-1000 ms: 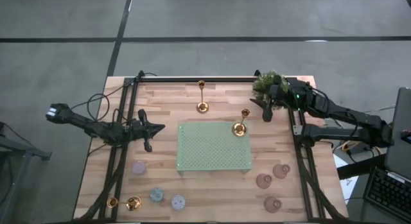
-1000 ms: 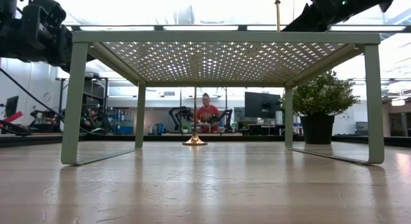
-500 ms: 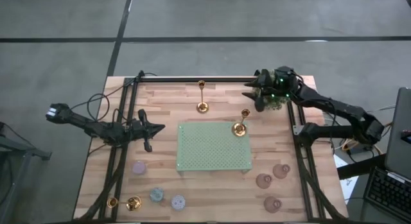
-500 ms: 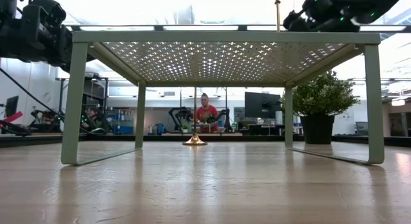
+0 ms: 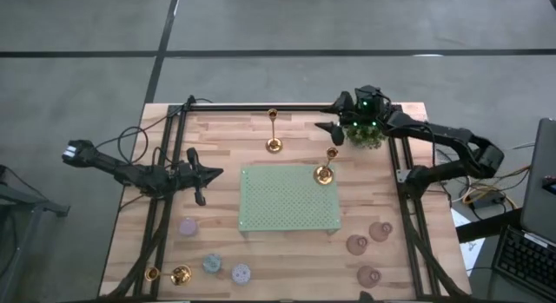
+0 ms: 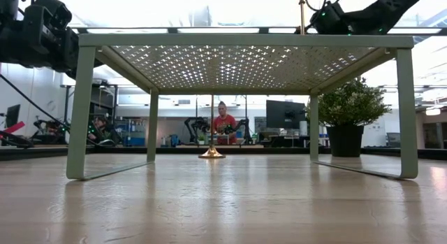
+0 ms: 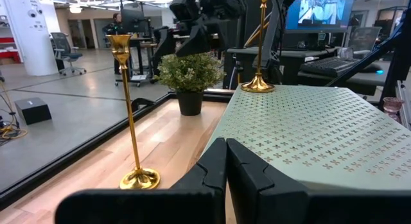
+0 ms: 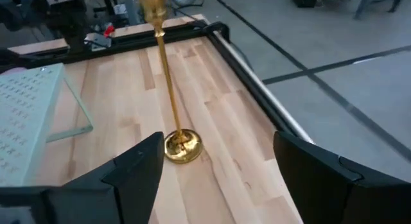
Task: Pick & Place candle stick holders
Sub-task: Put the top gold candle holder on the shelf
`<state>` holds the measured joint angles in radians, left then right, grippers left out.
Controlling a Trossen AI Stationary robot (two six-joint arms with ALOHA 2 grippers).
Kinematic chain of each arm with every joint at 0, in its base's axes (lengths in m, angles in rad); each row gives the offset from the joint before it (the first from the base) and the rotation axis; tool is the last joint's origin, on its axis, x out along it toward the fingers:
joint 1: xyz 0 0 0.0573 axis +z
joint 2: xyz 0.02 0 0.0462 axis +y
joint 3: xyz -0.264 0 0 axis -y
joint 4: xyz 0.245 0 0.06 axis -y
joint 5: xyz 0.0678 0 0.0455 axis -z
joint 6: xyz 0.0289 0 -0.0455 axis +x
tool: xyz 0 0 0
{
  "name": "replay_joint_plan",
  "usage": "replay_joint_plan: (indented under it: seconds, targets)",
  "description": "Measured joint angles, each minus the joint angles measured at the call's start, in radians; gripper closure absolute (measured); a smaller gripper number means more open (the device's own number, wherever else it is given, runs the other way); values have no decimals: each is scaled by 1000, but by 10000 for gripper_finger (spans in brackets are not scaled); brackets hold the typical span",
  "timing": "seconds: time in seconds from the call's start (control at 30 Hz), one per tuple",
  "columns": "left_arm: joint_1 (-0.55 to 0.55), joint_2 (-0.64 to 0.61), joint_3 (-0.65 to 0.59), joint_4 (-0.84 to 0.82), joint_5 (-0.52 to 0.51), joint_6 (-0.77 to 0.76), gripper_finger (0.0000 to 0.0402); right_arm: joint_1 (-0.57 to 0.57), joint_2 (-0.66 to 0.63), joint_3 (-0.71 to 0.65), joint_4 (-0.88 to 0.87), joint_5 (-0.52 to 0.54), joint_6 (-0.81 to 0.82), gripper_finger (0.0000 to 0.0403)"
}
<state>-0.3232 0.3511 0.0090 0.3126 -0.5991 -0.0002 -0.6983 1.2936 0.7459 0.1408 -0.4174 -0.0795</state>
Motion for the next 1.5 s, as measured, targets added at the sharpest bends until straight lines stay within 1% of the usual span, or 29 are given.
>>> replay_joint_plan:
  seconds: [0.23,0.33,0.53,0.77,1.0,1.17,1.5]
  targets:
    - [0,0,0,0,0,0,389,0,84,0,109,-46,-18,97]
    - [0,0,0,0,0,0,389,0,114,0,167,-76,-5,99]
    - [0,0,0,0,0,0,389,2,173,0,257,-100,-13,105]
    - [0,0,0,0,0,0,389,2,246,6,357,-139,-6,101]
    - [0,0,0,0,0,0,389,3,325,63,368,-170,-6,105]
    - [0,0,0,0,0,0,389,13,375,110,369,-212,-5,102]
    - [0,0,0,0,0,0,389,48,428,185,367,-241,-35,108]
